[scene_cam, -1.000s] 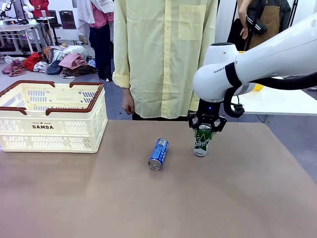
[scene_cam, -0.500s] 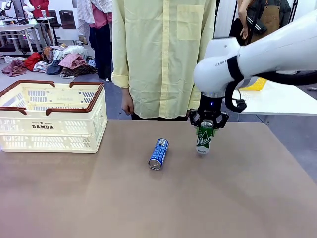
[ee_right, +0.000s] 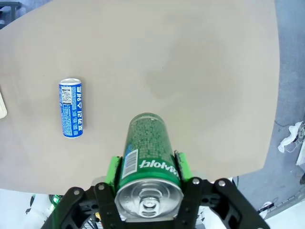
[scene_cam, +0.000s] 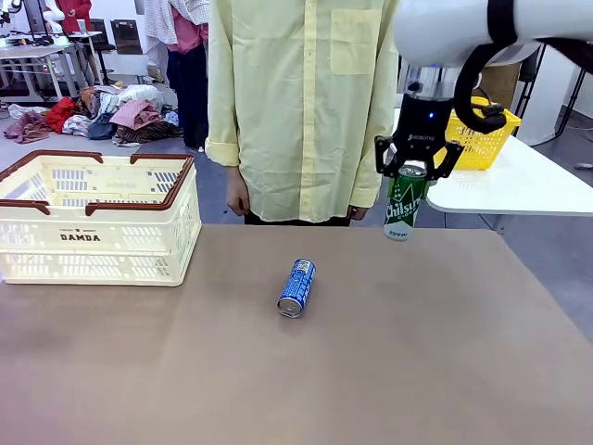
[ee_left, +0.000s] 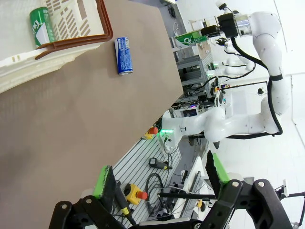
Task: Place the drinks into the Shopping basket.
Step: Pick up one drink and place it into the Shopping basket.
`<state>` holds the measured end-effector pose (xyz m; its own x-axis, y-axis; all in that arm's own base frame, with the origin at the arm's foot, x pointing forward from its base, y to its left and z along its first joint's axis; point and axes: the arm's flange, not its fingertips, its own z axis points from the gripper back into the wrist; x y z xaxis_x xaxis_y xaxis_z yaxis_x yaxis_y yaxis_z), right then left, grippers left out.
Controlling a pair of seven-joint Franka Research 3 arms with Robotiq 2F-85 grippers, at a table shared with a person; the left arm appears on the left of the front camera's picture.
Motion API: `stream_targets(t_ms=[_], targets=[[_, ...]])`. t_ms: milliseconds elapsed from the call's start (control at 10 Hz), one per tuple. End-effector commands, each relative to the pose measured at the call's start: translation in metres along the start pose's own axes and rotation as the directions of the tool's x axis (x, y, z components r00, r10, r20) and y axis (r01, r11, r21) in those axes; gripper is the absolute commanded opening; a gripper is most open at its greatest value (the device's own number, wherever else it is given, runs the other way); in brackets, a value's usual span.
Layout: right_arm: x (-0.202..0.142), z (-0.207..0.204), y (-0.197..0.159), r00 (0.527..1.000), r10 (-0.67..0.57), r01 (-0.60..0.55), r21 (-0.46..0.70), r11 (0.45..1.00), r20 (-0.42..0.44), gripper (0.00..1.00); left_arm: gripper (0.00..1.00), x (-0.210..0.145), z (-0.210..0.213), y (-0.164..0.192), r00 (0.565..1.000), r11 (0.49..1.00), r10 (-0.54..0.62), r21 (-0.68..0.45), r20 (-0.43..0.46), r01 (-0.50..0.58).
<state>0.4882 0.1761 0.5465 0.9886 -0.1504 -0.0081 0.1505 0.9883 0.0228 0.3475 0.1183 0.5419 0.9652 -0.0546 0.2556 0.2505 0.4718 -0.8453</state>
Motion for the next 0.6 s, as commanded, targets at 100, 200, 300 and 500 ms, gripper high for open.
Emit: stream_targets(t_ms=[100,200,300,500], targets=[[-0.001,-0.004,0.004,1.0,-0.008,0.008,-0.009,1.0,-0.002,0.0,1.0,-0.002,0.001,0.0,1.0,1.0,-0.014,-0.003,-0.004,0.014],[-0.001,-0.004,0.004,1.0,-0.008,0.008,-0.009,1.0,-0.002,0.0,1.0,-0.002,0.001,0.0,1.0,1.0,-0.014,-0.003,-0.004,0.014],[0.001,-0.005,0.001,1.0,0.001,-0.001,-0.005,1.0,-0.009,0.0,1.0,-0.002,0.001,0.0,1.0,1.0,-0.014,-0.003,-0.004,0.014],[-0.004,-0.007,0.009,0.999,-0.003,0.0,0.048,0.999,0.048,0.0,1.0,-0.002,0.001,0.0,1.0,1.0,-0.014,-0.003,-0.004,0.014]])
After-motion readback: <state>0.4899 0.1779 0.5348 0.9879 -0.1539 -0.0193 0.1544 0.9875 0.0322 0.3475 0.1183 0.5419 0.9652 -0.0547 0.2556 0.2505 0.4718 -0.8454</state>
